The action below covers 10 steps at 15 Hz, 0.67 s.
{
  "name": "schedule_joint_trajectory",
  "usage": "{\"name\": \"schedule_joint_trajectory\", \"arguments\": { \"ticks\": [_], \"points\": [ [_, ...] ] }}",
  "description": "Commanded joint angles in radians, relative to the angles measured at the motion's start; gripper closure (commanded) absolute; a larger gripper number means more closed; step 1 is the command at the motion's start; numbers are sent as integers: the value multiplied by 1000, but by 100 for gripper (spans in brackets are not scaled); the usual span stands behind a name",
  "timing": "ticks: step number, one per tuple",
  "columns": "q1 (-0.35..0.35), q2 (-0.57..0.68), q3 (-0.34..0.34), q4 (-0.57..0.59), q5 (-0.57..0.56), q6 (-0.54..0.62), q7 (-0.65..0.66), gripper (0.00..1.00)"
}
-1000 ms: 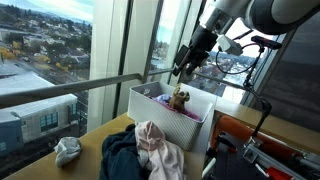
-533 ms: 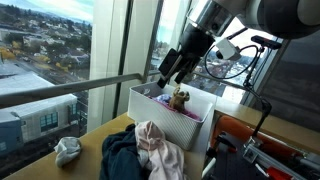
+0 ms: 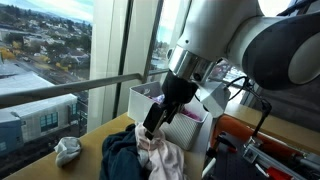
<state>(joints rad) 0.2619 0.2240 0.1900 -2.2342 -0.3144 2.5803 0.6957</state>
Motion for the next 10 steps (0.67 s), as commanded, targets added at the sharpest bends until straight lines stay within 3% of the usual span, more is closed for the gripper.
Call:
{"name": "schedule_joint_trajectory", "arguments": {
  "ticks": [1,10],
  "points": [
    [65,127,-48,45,-34,42,45,0],
    [189,470,-173,125,39,181,17,0]
  ]
}}
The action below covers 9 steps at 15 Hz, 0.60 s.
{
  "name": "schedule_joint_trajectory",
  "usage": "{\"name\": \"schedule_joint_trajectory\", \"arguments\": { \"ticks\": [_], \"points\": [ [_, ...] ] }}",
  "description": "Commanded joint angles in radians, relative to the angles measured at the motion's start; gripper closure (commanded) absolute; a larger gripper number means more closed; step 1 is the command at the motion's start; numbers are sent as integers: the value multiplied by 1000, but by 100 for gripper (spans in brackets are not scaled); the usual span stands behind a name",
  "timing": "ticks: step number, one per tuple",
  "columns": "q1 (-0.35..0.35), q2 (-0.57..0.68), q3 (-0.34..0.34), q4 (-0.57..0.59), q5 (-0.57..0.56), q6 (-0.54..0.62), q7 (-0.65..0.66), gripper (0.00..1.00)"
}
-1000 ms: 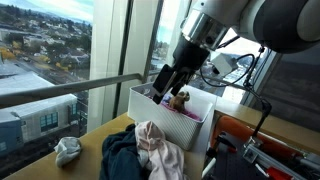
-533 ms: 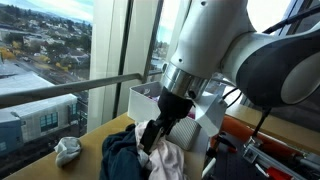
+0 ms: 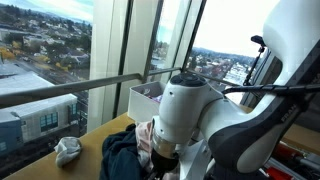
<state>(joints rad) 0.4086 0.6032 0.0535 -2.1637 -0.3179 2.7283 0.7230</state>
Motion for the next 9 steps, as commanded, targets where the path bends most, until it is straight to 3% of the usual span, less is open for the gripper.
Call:
{"name": "schedule_joint_trajectory", "arguments": {
  "ticks": [1,2,5,9],
  "points": [
    [49,114,-42,69,59,39,-16,0],
    [52,127,-43,78,78,40,-22,25],
    [56,110,-47,78,110,29,-42,40],
    [63,53,-64,53,113,5,-49,72]
  ]
}}
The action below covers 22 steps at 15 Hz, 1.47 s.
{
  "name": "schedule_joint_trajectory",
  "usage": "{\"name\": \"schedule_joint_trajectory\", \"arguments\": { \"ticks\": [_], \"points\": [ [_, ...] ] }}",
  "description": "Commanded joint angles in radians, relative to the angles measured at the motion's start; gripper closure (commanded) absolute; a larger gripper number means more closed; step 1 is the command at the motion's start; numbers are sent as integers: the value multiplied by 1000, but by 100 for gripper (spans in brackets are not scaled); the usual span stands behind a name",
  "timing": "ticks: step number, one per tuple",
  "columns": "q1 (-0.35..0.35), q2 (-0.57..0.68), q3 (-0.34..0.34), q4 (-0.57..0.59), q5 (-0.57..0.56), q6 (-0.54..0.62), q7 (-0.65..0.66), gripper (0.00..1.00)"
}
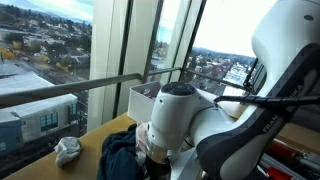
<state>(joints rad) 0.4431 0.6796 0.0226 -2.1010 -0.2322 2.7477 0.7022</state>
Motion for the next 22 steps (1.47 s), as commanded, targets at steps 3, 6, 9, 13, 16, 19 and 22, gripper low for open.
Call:
{"name": "schedule_joint_trajectory", "arguments": {
  "ticks": [3,6,9,13,16,19,22],
  "points": [
    [30,-96,-58,-44,16,-32,-27,94],
    [21,-195,-85,-82,1,-56,-30,100],
    [19,-315,-116,-101,-36,-106,-21,100],
    [-13,-469,-103,-82,-125,-207,-3,100],
    [-59,-552,-62,-61,-181,-265,-4,100],
    [-124,-616,-33,-61,-208,-290,-16,100],
    [-212,-672,-37,-65,-211,-296,-48,100]
  ]
}}
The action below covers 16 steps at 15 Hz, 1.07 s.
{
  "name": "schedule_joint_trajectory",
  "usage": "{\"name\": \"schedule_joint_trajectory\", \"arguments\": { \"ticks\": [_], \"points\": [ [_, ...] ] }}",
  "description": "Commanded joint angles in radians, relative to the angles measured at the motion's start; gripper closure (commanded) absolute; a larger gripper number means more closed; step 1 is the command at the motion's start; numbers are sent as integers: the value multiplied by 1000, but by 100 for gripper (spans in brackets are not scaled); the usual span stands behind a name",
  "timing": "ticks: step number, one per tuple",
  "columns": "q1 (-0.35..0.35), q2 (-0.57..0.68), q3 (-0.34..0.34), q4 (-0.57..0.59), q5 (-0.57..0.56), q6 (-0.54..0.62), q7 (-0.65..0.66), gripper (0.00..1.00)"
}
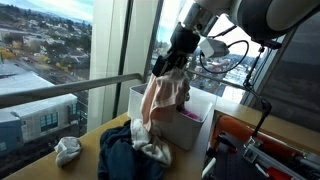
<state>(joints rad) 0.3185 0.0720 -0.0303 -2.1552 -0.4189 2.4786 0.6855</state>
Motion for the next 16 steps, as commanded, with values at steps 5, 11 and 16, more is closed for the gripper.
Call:
{"name": "schedule_joint_trajectory", "arguments": {
  "ticks": [5,11,16],
  "points": [
    [-257,-117,-20,18,-28,-25,-100,100],
    [-350,-117,-10,-24,-16,6,-96,100],
    [-316,-95,40,-126,-19,25,-23,72]
  ]
}}
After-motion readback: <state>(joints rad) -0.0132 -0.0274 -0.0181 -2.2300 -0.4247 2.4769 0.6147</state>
